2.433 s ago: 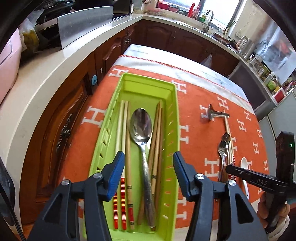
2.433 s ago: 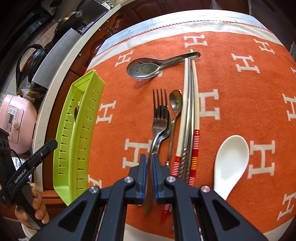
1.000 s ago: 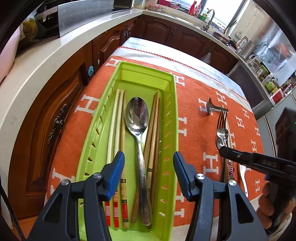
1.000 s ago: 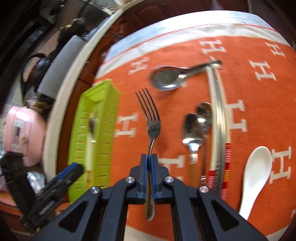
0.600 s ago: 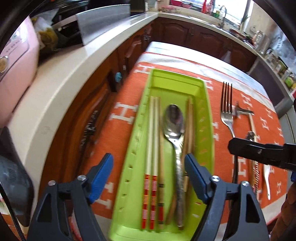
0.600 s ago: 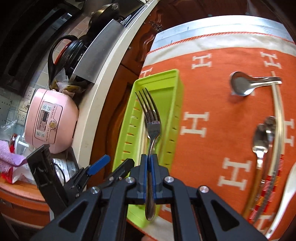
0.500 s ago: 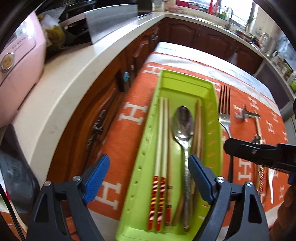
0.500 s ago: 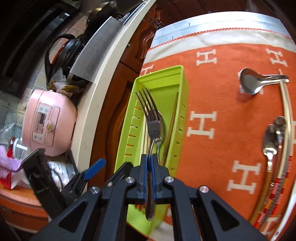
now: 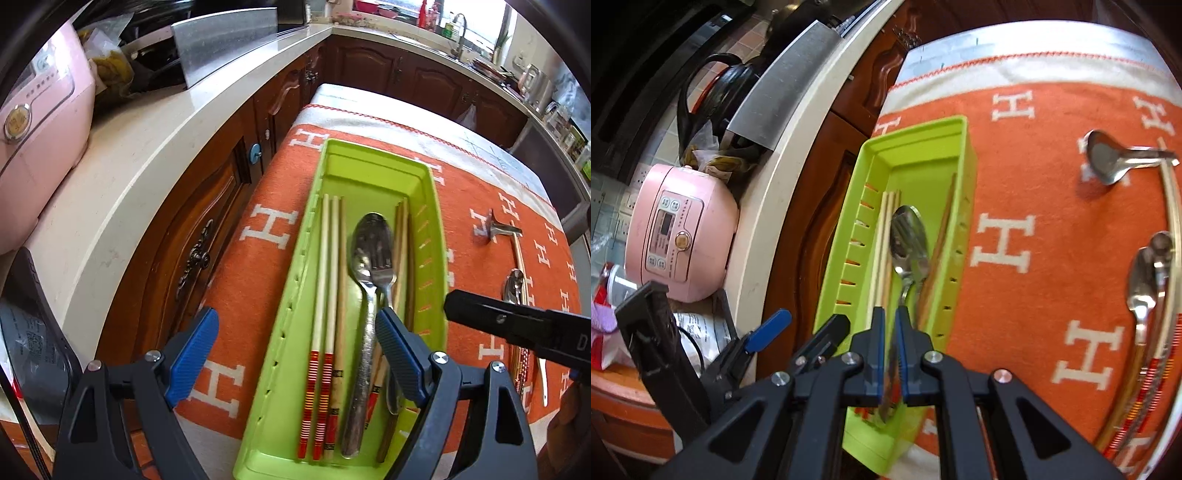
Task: Organize utensils
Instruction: 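Release the fork into the green tray with the right tool while the left tool grasps a steel spoon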
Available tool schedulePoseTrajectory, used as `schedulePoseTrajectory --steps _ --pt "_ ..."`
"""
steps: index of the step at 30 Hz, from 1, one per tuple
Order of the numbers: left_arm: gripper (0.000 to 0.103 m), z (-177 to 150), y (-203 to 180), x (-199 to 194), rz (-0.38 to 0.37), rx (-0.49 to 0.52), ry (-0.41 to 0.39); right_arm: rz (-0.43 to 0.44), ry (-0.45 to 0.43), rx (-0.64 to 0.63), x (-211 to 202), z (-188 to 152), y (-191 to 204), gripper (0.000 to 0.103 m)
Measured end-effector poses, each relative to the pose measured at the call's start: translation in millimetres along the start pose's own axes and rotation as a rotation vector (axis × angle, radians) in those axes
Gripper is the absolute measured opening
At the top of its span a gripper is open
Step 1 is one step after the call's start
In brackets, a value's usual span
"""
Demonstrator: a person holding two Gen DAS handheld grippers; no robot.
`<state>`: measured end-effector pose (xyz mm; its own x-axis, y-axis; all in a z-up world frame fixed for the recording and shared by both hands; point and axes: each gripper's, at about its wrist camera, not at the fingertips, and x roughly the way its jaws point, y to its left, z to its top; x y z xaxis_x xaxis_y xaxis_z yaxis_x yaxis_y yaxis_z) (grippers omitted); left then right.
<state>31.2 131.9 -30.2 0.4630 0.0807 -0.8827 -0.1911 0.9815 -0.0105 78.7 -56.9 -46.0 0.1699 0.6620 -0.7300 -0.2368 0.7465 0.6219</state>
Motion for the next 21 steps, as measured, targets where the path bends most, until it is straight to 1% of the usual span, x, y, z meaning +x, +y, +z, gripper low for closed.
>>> schedulePoseTrajectory --steps 4,10,12,16,18,21 --pt "0.085 -3.4 -15.5 -8.6 -0.005 0.044 -0.018 -0.055 -0.039 -0.034 -21.1 -8.0 -13.1 0.007" --pt "0.085 -6.5 -49.6 -19.3 -0.070 0.120 -0.025 -0.171 -0.106 -0.027 -63.5 -24.3 -54.3 0.007" --pt "0.085 -6.2 -64.1 -21.7 -0.099 0.143 -0.023 -0.201 -0.128 0.001 -78.1 -26.4 -70.4 0.007" --pt "0.085 -7.4 -98.5 -28.0 -0.193 0.198 -0.018 -0.257 -0.162 0.055 -101.7 -26.1 -98.7 0.007" --pt "0.085 -7.1 -115.6 -29.2 -0.245 0.228 -0.009 -0.286 -0.173 0.075 -109.5 -24.6 -111.2 0.007" --pt "0.085 -7.8 -140.5 -28.2 -0.303 0.268 0.015 -0.310 -0.178 0.113 -117.5 -22.4 -131.9 0.007"
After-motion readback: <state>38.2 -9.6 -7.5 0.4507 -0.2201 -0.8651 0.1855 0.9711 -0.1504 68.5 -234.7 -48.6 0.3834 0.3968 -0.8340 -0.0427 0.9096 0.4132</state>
